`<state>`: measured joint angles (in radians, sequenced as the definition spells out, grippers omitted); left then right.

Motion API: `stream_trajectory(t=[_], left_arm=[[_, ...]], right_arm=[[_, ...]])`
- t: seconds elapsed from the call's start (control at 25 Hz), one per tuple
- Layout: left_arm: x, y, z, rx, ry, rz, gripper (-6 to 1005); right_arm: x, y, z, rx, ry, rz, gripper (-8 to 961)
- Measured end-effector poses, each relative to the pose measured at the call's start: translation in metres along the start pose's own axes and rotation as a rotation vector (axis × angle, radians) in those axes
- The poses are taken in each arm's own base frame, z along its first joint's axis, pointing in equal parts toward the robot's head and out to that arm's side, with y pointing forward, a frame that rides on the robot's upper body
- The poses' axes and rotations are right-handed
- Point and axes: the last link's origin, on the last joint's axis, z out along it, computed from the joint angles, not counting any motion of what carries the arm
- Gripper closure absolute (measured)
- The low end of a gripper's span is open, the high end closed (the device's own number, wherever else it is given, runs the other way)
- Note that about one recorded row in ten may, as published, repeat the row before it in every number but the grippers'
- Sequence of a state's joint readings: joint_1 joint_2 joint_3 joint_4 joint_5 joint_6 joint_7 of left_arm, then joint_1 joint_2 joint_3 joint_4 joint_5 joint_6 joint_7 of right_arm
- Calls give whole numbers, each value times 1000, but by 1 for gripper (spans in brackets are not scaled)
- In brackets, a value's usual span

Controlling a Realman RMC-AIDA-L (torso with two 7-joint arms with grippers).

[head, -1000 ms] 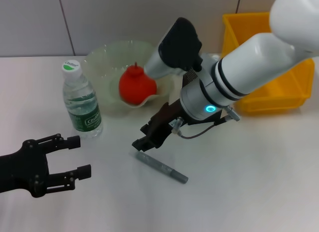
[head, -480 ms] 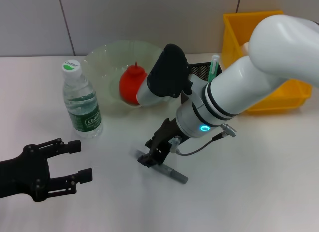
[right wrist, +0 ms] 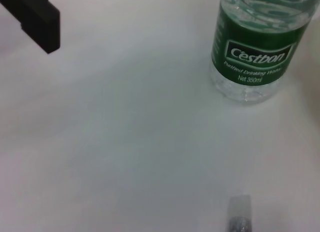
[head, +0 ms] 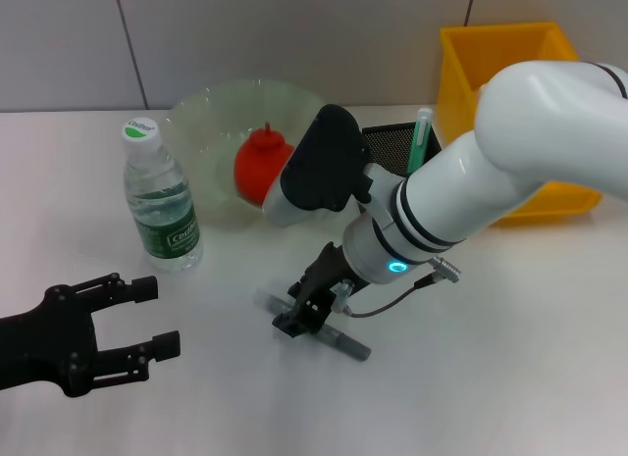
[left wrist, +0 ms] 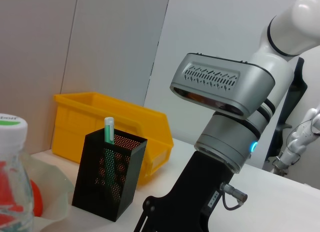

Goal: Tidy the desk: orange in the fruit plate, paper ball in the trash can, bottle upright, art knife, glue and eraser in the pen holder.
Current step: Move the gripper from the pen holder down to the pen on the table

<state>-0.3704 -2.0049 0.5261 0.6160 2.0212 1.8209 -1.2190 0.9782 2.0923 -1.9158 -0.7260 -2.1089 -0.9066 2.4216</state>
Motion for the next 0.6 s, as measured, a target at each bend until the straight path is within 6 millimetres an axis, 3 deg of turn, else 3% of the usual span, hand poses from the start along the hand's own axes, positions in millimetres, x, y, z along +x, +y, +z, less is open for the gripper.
stream_trajectory(t=[0.6], left_arm=[[0, 0, 0, -6, -7, 2, 188]], right_arm=[[2, 1, 2, 3, 8, 15, 682]])
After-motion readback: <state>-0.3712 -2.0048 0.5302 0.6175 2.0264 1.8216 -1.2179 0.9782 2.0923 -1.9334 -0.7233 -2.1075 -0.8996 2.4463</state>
